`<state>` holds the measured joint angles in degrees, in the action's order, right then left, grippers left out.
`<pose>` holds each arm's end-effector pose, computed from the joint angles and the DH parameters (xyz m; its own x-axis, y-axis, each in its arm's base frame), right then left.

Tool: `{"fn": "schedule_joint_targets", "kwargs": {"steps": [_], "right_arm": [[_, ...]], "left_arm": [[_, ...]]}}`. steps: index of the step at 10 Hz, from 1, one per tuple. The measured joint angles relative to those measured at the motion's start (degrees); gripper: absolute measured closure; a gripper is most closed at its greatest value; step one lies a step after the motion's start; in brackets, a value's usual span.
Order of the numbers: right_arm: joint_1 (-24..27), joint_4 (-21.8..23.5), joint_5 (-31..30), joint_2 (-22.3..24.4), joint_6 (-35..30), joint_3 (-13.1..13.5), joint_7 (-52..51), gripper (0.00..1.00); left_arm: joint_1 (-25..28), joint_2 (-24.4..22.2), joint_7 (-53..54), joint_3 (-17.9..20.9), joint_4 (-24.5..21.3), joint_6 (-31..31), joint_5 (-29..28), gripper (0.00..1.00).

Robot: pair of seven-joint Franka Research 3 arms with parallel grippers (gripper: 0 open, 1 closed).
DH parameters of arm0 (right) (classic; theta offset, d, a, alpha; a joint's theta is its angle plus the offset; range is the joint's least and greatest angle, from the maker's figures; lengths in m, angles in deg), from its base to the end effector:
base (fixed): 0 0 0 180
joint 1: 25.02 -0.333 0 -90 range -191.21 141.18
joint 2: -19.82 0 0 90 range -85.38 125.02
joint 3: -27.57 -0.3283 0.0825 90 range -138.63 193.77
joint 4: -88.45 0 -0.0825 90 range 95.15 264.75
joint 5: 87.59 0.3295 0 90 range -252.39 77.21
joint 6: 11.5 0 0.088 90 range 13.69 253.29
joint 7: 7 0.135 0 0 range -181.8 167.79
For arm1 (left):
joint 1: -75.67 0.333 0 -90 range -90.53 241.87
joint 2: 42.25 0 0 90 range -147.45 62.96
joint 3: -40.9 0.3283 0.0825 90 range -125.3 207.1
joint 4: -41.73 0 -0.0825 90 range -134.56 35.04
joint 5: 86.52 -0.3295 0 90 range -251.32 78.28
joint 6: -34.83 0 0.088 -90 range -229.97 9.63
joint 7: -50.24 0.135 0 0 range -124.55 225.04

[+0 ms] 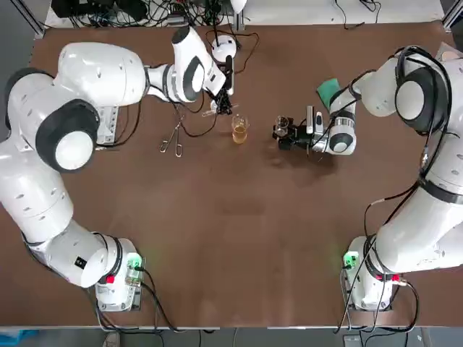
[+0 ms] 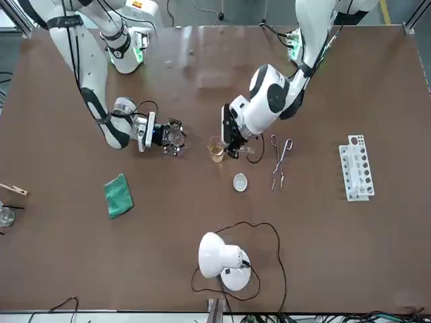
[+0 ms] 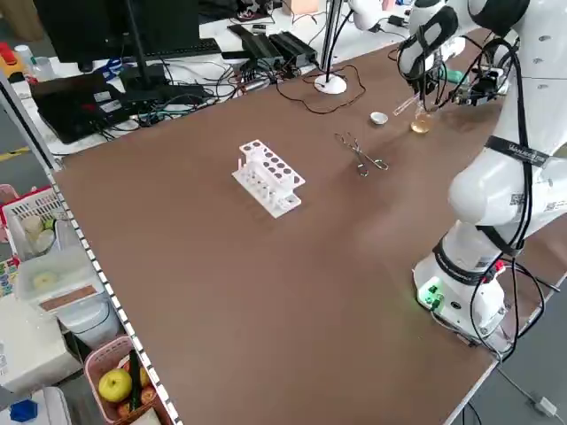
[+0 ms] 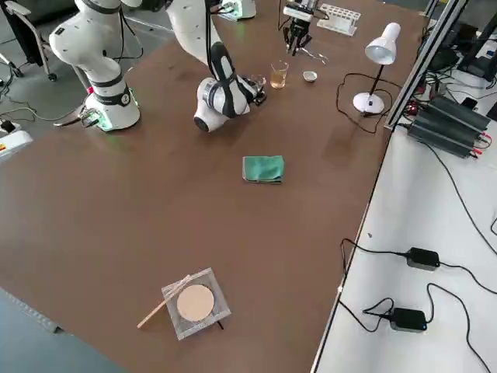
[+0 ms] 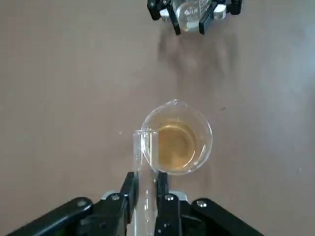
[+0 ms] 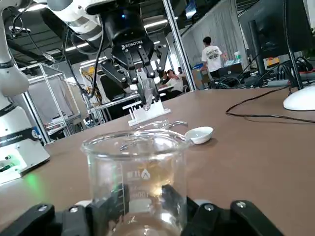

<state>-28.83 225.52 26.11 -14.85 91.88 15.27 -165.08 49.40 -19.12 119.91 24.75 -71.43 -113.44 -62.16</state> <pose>0.4034 0.2288 0.1512 0.2922 0.0007 0.9564 0.9371 -0.2000 -0.2861 0.4561 -0.3994 0.3159 -0.0072 -0.9130 0.4078 -0.9998 0.0139 0.0134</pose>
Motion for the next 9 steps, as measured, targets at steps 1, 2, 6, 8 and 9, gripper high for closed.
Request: {"fn": "schedule_joint_targets", "kwargs": {"steps": [1, 2, 6, 8, 9], "right_arm": [[0.0, 0.0, 0.0, 0.0, 0.0, 0.0, 0.0, 0.61], [0.0, 0.0, 0.1, 0.0, 0.2, 0.0, 0.0, 0.61], [0.0, 0.0, 0.7, 0.0, 0.7, 0.0, 0.0, 0.61], [0.0, 0.0, 0.7, 0.0, 0.7, 0.0, 0.0, 0.61], [0.0, 0.0, 0.7, 0.0, 0.7, 0.0, 0.0, 0.61]], "left_arm": [[-0.1, 0.0, -2.7, 0.0, 0.0, 0.0, -2.6, 0.79], [-0.4, 0.0, -6.7, 0.0, 0.0, 0.4, -6.4, 0.79], [-2.2, -0.4, -18.5, 0.0, 1.8, 5.5, -16.7, 0.79], [-2.7, -0.4, -23.4, 0.0, 2.0, 6.9, -21.6, 0.79], [-2.7, -0.4, -24.2, 0.0, 2.2, 7.2, -22.5, 0.79]]}}
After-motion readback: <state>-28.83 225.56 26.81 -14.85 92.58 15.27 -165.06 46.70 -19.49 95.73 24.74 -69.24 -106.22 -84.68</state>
